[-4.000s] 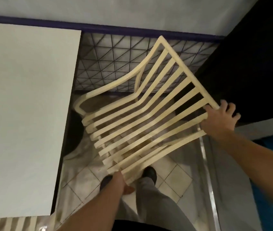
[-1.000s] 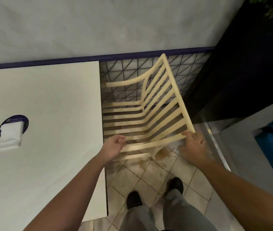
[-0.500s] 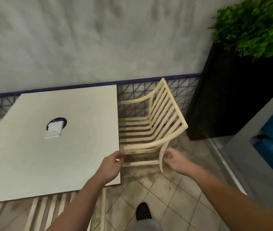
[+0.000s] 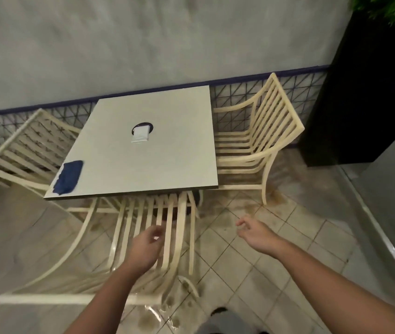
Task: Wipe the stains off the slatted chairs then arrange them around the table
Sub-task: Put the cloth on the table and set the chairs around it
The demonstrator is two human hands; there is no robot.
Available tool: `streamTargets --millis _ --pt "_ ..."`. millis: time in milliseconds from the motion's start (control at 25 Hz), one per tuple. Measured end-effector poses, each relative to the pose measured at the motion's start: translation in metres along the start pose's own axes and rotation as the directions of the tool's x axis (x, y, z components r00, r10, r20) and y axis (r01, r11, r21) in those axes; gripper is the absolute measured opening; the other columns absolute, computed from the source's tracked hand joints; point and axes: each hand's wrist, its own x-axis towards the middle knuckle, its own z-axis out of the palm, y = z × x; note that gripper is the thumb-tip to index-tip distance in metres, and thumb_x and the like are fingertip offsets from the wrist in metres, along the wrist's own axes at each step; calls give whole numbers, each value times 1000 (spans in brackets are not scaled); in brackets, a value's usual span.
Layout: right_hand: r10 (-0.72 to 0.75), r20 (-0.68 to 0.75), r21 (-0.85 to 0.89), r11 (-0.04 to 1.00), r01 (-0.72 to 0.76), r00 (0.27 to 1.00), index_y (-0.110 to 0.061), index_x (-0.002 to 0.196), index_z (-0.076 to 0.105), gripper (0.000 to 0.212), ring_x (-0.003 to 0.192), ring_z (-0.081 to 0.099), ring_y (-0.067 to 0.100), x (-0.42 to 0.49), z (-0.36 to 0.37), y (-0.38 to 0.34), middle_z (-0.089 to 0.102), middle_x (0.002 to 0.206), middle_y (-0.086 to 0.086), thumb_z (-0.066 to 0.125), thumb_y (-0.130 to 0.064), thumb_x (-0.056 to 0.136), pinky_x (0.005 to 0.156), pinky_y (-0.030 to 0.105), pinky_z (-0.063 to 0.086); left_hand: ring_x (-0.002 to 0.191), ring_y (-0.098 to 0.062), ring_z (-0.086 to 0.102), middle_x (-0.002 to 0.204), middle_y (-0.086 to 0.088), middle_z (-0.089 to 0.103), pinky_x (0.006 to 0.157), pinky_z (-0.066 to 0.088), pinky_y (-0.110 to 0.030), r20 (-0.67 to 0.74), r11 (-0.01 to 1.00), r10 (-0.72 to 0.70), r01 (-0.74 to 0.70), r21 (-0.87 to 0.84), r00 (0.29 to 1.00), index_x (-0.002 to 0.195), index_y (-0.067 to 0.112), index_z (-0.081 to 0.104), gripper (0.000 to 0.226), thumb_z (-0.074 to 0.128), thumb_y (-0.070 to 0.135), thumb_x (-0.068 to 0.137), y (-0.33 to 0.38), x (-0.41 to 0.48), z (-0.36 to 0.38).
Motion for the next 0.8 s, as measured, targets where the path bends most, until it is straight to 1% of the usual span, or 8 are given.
streamTargets --millis 80,200,360,480,560,640,720,800 --pt "-12 12 -20 1000 12 1000 -24 124 59 24 85 57 14 -11 33 -11 57 99 -6 53 -26 101 67 27 42 106 -12 64 118 7 67 82 53 -31 -7 999 -38 39 11 999 125 26 66 25 59 19 101 -37 -12 -20" --pt "1 19 -34 999 -1 1000 -27 123 58 22 82 60 15 -19 83 -27 62 107 -2 53 -26 101 70 31 47 100 -14 66 118 0 70 81 51 -31 -12 994 -59 60 96 998 123 23 67 25 58 18 100 -95 -22 -51" --pt "-44 0 -155 987 44 999 -23 129 58 29 99 64 22 -18 171 -61 65 114 2 53 -31 102 89 39 54 107 -22 65 121 -2 71 90 48 -36 14 920 -66 56 387 998 127 21 66 32 53 36 102 -191 -24 -116" --pt "-115 -2 -375 921 106 993 -29 134 56 41 120 52 21 -21 245 -83 59 132 0 43 -53 102 100 43 46 109 -22 63 118 1 72 97 45 -40 99 778 -54 -20 628 994 126 31 65 66 25 72 93 -254 -17 -170" --pt "-70 65 -573 814 95 995 -35 136 50 52 124 45 20 -30 300 -90 55 136 -2 33 -68 99 100 46 42 114 -21 61 123 3 70 102 42 -42 176 706 -57 -85 704 983 129 35 60 94 1 86 78 -290 -15 -205" --pt "19 37 -681 732 11 999 -37 136 48 61 126 42 20 -40 338 -93 52 137 -4 27 -77 95 99 48 41 121 -20 58 130 6 66 109 34 -47 227 657 -65 -129 743 972 134 38 55 107 -9 95 70 -317 -17 -232" --pt "46 -60 -690 720 -75 997 -35 133 48 68 126 41 20 -46 352 -93 51 136 -4 21 -81 91 97 47 42 131 -21 51 140 7 60 116 19 -60 219 640 -100 -106 761 971 140 40 48 94 1 93 78 -329 -16 -249" --pt "44 -94 -675 731 -96 995 -35 133 47 62 127 39 20 -45 365 -105 49 137 -2 23 -76 93 97 47 42 139 -23 42 147 7 52 116 5 -69 213 698 -128 -64 713 969 143 41 45 83 16 91 84 -344 -12 -267"
